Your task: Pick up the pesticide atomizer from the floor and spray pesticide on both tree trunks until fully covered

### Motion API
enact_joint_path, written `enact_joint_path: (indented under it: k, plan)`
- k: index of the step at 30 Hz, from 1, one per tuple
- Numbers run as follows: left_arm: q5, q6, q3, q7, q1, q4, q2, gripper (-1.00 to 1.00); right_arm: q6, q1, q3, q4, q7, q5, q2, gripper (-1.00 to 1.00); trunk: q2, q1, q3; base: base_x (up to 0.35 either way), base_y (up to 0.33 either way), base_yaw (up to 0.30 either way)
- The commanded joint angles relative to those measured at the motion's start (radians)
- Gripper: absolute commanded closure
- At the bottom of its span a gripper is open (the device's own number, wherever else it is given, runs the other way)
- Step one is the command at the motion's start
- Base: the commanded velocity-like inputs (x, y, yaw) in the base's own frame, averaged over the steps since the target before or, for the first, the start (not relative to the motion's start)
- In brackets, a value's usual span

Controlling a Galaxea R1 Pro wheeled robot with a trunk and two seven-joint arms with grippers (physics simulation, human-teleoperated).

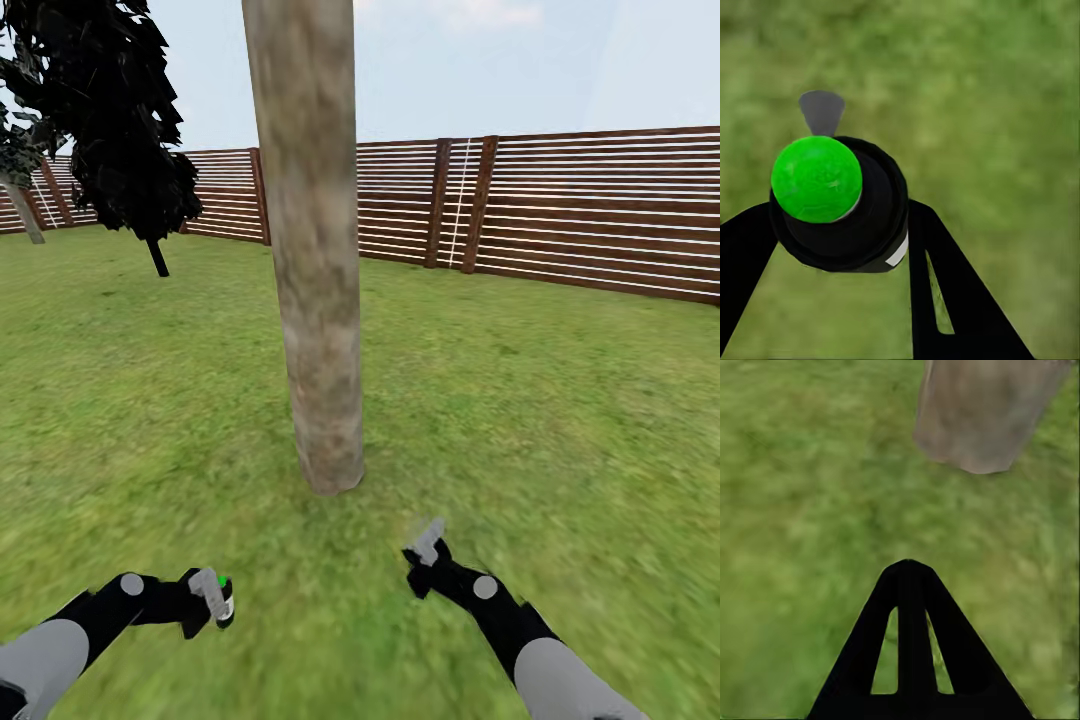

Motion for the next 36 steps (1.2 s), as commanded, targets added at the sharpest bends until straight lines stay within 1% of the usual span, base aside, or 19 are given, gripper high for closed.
enact_joint_path:
  k: [1, 2, 3, 4, 5, 7, 9, 10, 12, 14, 16, 18, 20, 23, 27, 30, 33, 34, 36]
  plan:
    - [0.056, 0.0, 0.0, 0.015, 0.0, 0.014, 0.0, 1.0, 0.0, 0.0, -0.061, 0.042, -0.073, -0.002, -0.019, 1.0, 0.0, 0.0, 0.0, 0.0, 0.0, 0.0]
    - [0.118, 0.0, 0.0, 0.032, 0.0, 0.03, 0.0, 1.0, 0.0, 0.0, -0.116, 0.089, -0.143, -0.003, -0.036, 1.0, 0.0, 0.0, 0.0, 0.0, 0.0, 0.0]
    - [0.178, 0.001, 0.0, 0.057, 0.0, 0.043, 0.001, 1.0, -0.001, 0.0, -0.152, 0.132, -0.212, -0.003, -0.049, 1.0, 0.0, 0.0, 0.0, 0.0, 0.0, 0.0]
    - [0.221, 0.002, 0.0, 0.079, 0.0, 0.053, 0.002, 1.0, -0.002, 0.0, -0.17, 0.164, -0.275, -0.003, -0.057, 1.0, 0.0, 0.0, 0.0, 0.0, 0.0, 0.0]
    - [0.251, 0.003, 0.0, 0.1, 0.0, 0.062, 0.0, 1.0, -0.003, 0.0, -0.18, 0.183, -0.332, -0.003, -0.063, -1.0, 0.0, 0.0, 0.0, 0.0, 0.0, 0.0]
    - [0.295, 0.008, 0.001, 0.145, 0.0, 0.078, -0.003, 1.0, -0.006, 0.019, -0.187, 0.198, -0.431, -0.009, -0.067, -1.0, 0.0, 0.0, 0.0, 0.0, 0.0, 0.0]
    - [0.336, 0.034, 0.001, 0.18, 0.0, 0.082, -0.006, 1.0, -0.011, 0.03, -0.19, 0.202, -0.466, -0.041, -0.068, -1.0, 0.0, 0.0, 0.0, 0.0, 0.0, 0.0]
    - [0.356, 0.081, 0.0, 0.194, 0.0, 0.084, -0.014, 1.0, -0.014, 0.033, -0.191, 0.202, -0.475, -0.088, -0.069, -1.0, 0.0, 0.0, 0.0, 0.0, 0.0, 0.0]
    - [0.373, 0.169, 0.0, 0.225, 0.0, 0.083, -0.032, 1.0, -0.018, 0.045, -0.191, 0.203, -0.483, -0.168, -0.07, -1.0, 0.0, 0.0, 0.0, 0.0, 0.0, 0.0]
    - [0.381, 0.198, 0.002, 0.295, 0.0, 0.082, -0.044, 1.0, -0.026, 0.068, -0.191, 0.2, -0.487, -0.193, -0.071, -1.0, 0.0, 0.0, 0.0, 0.0, 0.0, 0.0]
    - [0.401, 0.209, 0.003, 0.389, 0.0, 0.082, -0.068, 1.0, -0.04, 0.077, -0.19, 0.199, -0.485, -0.2, -0.085, -1.0, 0.0, 0.0, 0.0, 0.0, 0.0, 0.0]
    - [0.43, 0.221, 0.005, 0.469, 0.0, 0.081, -0.094, 1.0, -0.05, 0.086, -0.19, 0.201, -0.486, -0.204, -0.123, -1.0, 0.0, 0.0, 0.0, 0.0, 0.0, 0.0]
    - [0.471, 0.243, 0.003, 0.482, 0.0, 0.075, -0.102, 1.0, -0.083, 0.116, -0.19, 0.202, -0.486, -0.208, -0.14, -1.0, 0.0, 0.0, 0.0, 0.0, 0.0, 0.0]
    - [0.485, 0.25, 0.0, 0.485, 0.001, 0.077, -0.117, 1.0, -0.151, 0.159, -0.19, 0.204, -0.485, -0.209, -0.144, -1.0, 0.0, 0.0, 0.0, 0.0, 0.0, 0.0]
    - [0.491, 0.261, -0.002, 0.496, 0.003, 0.083, -0.125, 1.0, -0.173, 0.184, -0.191, 0.209, -0.486, -0.21, -0.142, -1.0, 0.0, 0.0, 0.0, 0.161, -0.035, 0.0]
    - [0.495, 0.264, -0.003, 0.538, 0.003, 0.083, -0.131, 1.0, -0.175, 0.192, -0.191, 0.209, -0.486, -0.209, -0.141, -1.0, 0.0, 0.0, 0.0, 0.27, -0.126, 0.0]
    - [0.497, 0.265, -0.002, 0.613, 0.003, 0.088, -0.16, 1.0, -0.175, 0.197, -0.192, 0.208, -0.484, -0.21, -0.14, -1.0, 0.0, 0.0, 0.0, 0.281, -0.143, 0.0]
    - [0.498, 0.265, -0.001, 0.642, 0.003, 0.089, -0.164, 1.0, -0.175, 0.198, -0.192, 0.208, -0.485, -0.21, -0.14, -1.0, 0.0, 0.0, 0.0, 0.284, -0.144, 0.0]
    - [0.5, 0.268, 0.0, 0.66, 0.003, 0.089, -0.166, 1.0, -0.175, 0.198, -0.192, 0.208, -0.485, -0.21, -0.139, -1.0, 0.0, 0.0, 0.0, 0.3, -0.11, -0.002]
